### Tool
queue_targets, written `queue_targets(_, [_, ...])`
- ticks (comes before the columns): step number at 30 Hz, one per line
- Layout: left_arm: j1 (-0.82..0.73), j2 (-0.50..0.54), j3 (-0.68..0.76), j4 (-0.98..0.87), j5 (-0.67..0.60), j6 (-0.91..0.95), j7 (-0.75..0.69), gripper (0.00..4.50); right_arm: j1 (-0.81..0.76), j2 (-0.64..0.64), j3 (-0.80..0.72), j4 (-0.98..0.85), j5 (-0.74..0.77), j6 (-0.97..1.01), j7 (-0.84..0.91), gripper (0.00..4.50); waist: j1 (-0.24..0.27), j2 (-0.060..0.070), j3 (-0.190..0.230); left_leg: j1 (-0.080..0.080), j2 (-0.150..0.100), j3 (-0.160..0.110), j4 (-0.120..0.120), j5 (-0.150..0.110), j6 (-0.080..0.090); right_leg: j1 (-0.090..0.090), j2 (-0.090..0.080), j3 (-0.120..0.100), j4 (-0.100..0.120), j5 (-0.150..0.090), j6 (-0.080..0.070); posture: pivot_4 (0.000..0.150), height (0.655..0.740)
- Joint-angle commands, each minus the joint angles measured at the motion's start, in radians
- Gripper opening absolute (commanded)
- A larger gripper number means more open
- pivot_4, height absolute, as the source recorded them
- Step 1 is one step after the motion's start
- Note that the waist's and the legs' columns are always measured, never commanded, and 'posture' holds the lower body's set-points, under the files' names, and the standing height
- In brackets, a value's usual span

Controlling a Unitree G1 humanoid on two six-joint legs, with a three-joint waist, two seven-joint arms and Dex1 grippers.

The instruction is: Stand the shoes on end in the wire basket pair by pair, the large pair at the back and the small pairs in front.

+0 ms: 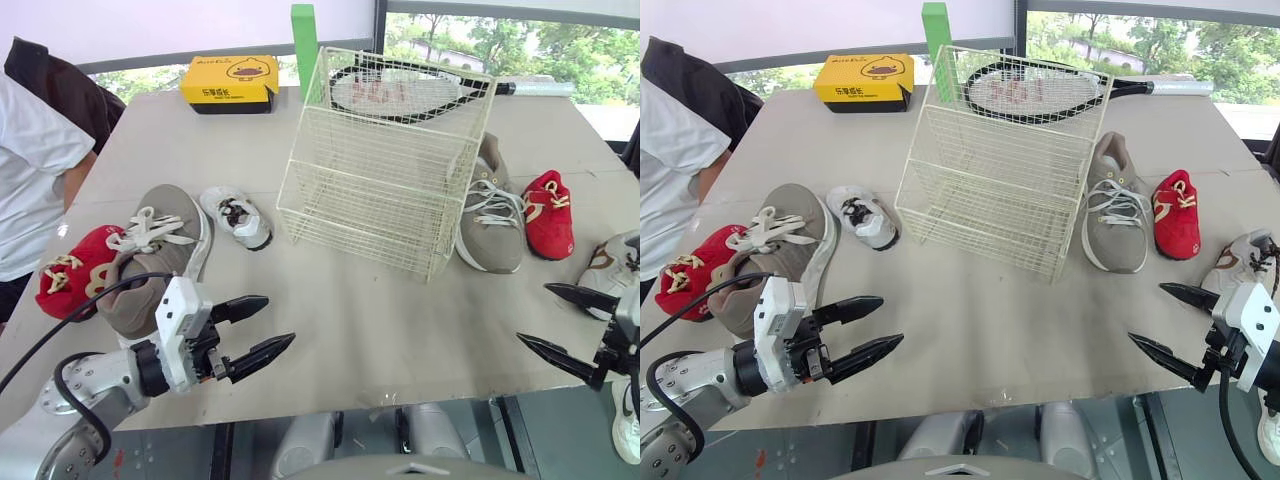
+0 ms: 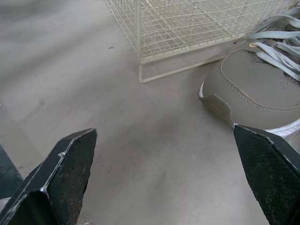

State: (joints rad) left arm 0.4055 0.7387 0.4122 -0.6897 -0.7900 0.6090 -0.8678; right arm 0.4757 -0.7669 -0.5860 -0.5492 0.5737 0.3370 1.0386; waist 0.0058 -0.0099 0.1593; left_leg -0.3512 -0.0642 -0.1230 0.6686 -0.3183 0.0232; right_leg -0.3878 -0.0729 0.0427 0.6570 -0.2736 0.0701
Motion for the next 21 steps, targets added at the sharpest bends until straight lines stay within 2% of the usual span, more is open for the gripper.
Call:
queue_targets(1, [-0.023, -0.003, 0.004, 0.0, -0.035, 0.003, 0.01, 4.48, -0.003, 0.008, -0.007, -0.017, 0.015, -0.017, -0.002, 4.5, 0.002, 0.0, 0.0, 0.0, 0.0, 0.0, 0.0, 0.0, 0.0, 0.0, 0.0, 0.0, 0.0, 0.0, 0.0, 0.15, 0.74])
queue_targets(6, [-0.102, -0.027, 0.02, 0.021, -0.129, 0.049, 0.069, 4.48, -0.024, 0.021, 0.009, -0.02, 0.026, -0.009, -0.018, 4.5, 0.008, 0.0, 0.0, -0.001, 0.0, -0.001, 0.0, 0.0, 0.0, 0.0, 0.0, -0.001, 0.0, 0.0, 0.0, 0.15, 0.74])
queue_targets(12, [-0.148, -0.016, 0.014, 0.02, -0.186, 0.07, 0.085, 4.48, -0.037, 0.025, 0.01, -0.019, 0.039, 0.002, -0.039, 4.5, 0.008, 0.001, 0.0, -0.001, 0.0, -0.001, 0.0, 0.002, -0.004, -0.001, 0.0, -0.001, -0.001, 0.0, 0.0, 0.15, 0.74])
queue_targets(21, [-0.192, -0.009, -0.016, 0.008, -0.191, 0.062, 0.082, 4.48, -0.025, 0.034, 0.006, -0.016, 0.032, -0.012, -0.044, 4.5, 0.008, 0.001, 0.001, -0.001, 0.0, -0.001, 0.0, 0.002, -0.004, -0.001, 0.0, -0.001, -0.001, 0.0, 0.0, 0.15, 0.74])
